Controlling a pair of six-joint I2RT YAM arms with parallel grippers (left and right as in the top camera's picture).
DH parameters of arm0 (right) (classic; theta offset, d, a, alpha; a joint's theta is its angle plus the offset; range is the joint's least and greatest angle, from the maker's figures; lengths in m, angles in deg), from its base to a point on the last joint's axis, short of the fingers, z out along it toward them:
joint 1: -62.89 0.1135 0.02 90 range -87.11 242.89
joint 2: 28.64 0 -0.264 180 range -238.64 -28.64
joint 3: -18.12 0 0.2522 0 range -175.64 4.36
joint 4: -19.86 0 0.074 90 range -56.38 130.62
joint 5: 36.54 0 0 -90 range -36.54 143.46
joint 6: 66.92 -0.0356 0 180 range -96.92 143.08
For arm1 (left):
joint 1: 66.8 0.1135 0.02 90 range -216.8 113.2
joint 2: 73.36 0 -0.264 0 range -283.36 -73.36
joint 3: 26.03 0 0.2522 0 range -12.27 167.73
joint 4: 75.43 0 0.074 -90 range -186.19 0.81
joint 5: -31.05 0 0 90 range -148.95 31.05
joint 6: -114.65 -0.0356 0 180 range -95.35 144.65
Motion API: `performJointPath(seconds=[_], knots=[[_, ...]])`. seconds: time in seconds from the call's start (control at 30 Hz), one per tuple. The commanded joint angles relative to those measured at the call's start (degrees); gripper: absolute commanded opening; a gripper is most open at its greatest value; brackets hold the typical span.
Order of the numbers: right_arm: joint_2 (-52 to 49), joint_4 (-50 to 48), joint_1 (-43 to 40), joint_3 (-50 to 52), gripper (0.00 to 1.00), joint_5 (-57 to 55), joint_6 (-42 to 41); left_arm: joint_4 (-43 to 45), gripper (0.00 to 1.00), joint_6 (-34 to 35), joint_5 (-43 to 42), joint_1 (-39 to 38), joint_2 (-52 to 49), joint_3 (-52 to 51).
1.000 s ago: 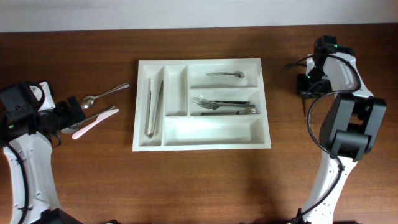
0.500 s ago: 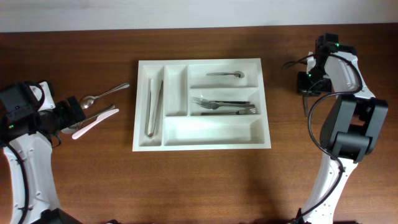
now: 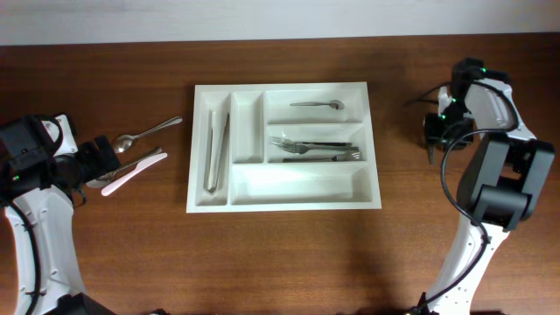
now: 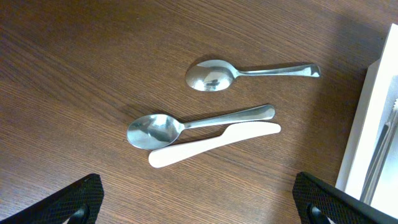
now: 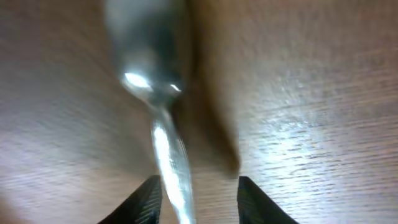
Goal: Pack container
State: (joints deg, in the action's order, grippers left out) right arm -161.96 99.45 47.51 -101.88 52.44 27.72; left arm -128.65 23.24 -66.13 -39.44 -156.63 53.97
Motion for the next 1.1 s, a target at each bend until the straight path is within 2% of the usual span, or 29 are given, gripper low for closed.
performJointPath(seconds=[0.0, 0.1, 0.17, 0.33, 1.07], knots=[[2.34, -0.46, -0.13, 1.53, 0.38, -0.07, 1.09, 0.13, 0.99, 0.57, -0.96, 0.20, -0.31, 0.94], [2.34, -0.92, 0.09, 1.99, 0.29, -0.07, 1.09, 0.13, 0.99, 0.57, -0.96, 0.20, -0.31, 0.94], [2.34, -1.11, 0.33, 2.40, 0.28, -0.11, 1.16, 0.13, 0.99, 0.57, -0.96, 0.20, -0.31, 0.94], [2.34, -1.75, 1.44, 3.28, 0.04, -0.35, 2.43, 0.13, 0.99, 0.57, -0.96, 0.20, -0.31, 0.94], [2.36, -1.75, 0.66, 3.28, 0.04, -1.16, 0.17, 0.13, 0.99, 0.57, -0.98, 0.20, -0.31, 0.94]])
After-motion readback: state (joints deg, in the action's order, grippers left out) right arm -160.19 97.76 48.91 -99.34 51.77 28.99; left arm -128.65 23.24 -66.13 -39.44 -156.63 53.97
